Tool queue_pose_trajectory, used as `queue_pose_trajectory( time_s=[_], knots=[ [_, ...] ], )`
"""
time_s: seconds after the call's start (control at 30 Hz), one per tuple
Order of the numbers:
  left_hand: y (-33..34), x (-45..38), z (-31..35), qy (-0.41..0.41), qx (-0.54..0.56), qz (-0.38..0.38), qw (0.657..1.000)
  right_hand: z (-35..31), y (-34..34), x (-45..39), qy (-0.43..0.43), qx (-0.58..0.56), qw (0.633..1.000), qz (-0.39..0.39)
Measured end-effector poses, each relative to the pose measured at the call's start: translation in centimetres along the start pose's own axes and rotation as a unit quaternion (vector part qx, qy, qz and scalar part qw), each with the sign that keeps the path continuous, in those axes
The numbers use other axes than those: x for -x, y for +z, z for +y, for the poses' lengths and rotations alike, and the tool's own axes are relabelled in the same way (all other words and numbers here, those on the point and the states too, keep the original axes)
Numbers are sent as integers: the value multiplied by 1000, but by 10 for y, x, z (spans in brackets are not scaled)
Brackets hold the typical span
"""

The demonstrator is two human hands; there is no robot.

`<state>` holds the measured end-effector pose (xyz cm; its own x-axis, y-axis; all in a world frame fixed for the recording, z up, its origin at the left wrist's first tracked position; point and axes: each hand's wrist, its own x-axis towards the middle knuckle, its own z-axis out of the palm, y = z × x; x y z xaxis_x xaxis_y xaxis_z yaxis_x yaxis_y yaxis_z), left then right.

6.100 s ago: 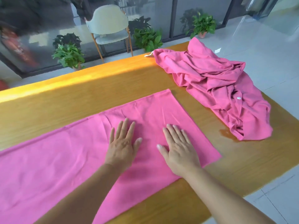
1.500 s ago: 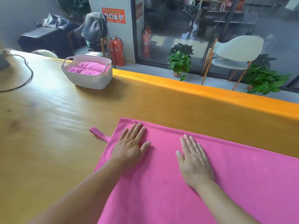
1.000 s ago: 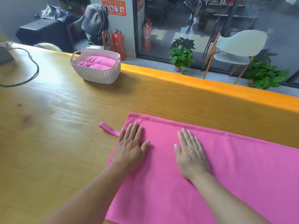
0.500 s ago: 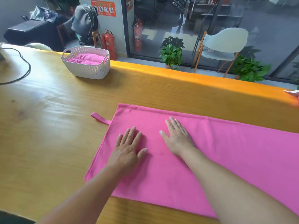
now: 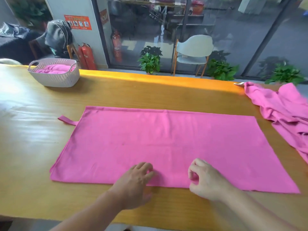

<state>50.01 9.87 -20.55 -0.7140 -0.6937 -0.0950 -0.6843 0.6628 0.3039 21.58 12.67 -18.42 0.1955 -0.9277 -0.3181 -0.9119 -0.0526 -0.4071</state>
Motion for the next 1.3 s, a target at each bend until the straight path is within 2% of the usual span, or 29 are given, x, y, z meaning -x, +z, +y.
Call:
queue_pose_trajectory(
  time_s=[0.1, 0.27, 0.5, 0.73, 1.0, 1.3],
  knots=[
    [2, -2, -1, 9, -69, 34, 997, 13, -3, 20, -23, 53, 998, -21],
    [3, -9, 2, -4, -106, 71, 992, 23, -1, 26, -74, 116, 990, 10],
    [4, -21, 11, -91, -104, 129, 982, 29, -1, 19, -64, 114, 988, 82],
    [0, -13, -9, -202, -55, 133, 969, 52, -10, 21, -15, 83, 990, 110],
    [-35, -49, -44, -190, -23, 192, 963, 58, -57, -25, 0, 27, 986, 166],
    [-92, -160, -126, -123, -46, 161, 978, 81, -137, -160, 11, 35, 987, 154]
  ],
)
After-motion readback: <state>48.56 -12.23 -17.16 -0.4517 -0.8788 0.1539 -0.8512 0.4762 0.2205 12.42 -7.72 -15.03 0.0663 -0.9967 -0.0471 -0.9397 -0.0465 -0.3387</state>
